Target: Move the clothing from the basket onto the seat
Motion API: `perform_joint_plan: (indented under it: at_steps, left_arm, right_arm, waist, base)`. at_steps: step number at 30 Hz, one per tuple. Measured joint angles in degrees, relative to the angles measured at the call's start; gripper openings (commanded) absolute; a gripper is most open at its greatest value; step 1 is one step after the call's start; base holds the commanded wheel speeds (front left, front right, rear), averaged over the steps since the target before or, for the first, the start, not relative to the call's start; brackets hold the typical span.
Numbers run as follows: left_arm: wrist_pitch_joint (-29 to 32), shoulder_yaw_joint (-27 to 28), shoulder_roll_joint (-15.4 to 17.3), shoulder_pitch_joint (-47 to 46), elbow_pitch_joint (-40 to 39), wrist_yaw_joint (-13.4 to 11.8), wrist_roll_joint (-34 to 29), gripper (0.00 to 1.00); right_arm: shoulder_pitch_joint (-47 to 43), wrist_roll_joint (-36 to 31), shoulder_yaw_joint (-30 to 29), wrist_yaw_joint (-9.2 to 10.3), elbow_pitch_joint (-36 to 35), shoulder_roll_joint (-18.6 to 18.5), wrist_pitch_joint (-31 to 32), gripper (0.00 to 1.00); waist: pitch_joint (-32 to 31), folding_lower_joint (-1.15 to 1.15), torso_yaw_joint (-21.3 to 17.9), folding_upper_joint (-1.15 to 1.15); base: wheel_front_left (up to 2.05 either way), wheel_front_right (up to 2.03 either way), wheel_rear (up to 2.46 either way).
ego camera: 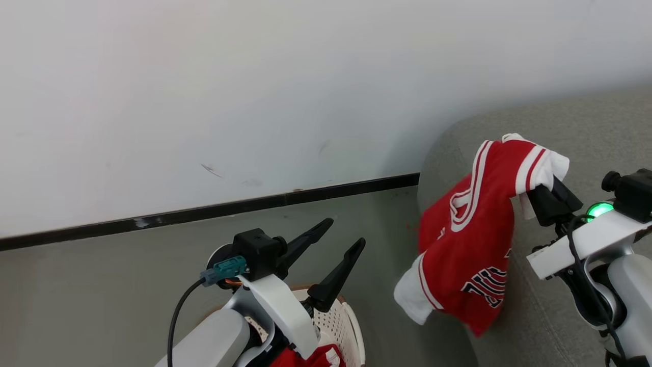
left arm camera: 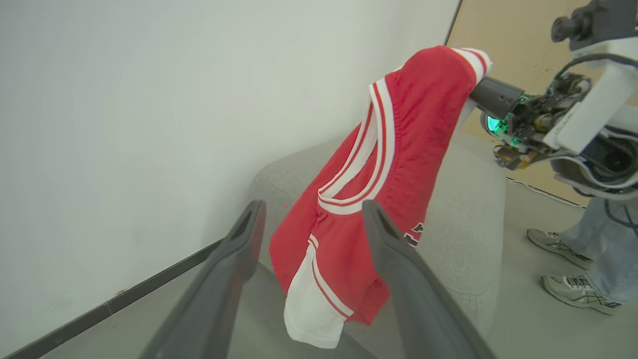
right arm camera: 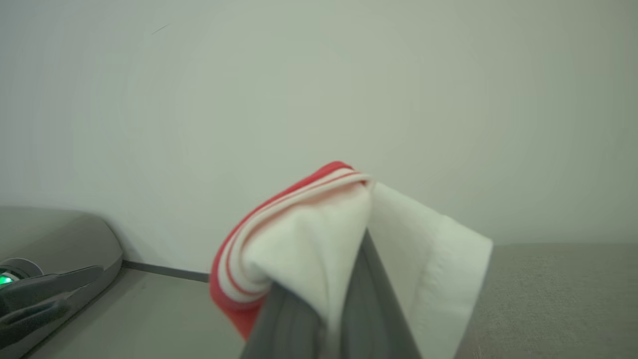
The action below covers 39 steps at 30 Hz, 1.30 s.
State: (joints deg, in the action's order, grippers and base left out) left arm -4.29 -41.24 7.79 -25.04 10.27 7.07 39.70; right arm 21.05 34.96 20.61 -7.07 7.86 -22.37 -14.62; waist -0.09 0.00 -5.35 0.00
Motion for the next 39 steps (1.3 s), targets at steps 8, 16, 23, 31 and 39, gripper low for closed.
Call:
perform_joint_plan:
  at_steps: [8, 16, 23, 31, 39]
  left_arm:
    - [-1.1, -0.8, 0.4, 0.0, 0.0, 0.1, -0.5, 1.0]
    - [-1.6, -1.3, 1.0, 0.0, 0.0, 0.1, -0.6, 1.0]
    - [-1.9, -1.4, 1.3, 0.0, 0.0, 0.1, -0.6, 1.0]
    - [-2.4, -1.2, 2.1, 0.0, 0.0, 0.1, -0.6, 1.0]
    - [-2.4, -0.6, 3.2, 0.0, -0.3, 0.1, -0.8, 1.0]
  right_arm:
    - [-2.3, -1.9, -4.1, 0.0, -3.8, -0.1, 0.0, 0.0]
    - [-4.2, -2.7, -7.9, 0.0, -7.7, -0.1, 0.0, 0.0]
    - [-4.5, -3.3, -10.4, 0.0, -10.9, 0.1, 0.0, 0.0]
    - [-1.6, -3.3, -10.1, 0.0, -15.3, -2.3, 0.0, 0.0]
    - [6.7, -3.8, -8.6, 0.0, -16.8, -8.9, 0.0, 0.0]
  waist:
    - [0.4, 0.0, -3.5, 0.0]
    - [1.0, 0.0, -7.1, 0.0]
    - [1.7, 0.0, -10.2, 0.0]
    - [2.6, 0.0, -13.3, 0.0]
    - [3.7, 0.0, -15.5, 0.0]
  base:
    - [0.0, 0.0, 0.0]
    - [0.0, 0.0, 0.0]
    - [0.0, 0.0, 0.0]
    - [0.0, 0.0, 0.0]
    - [0.0, 0.0, 0.0]
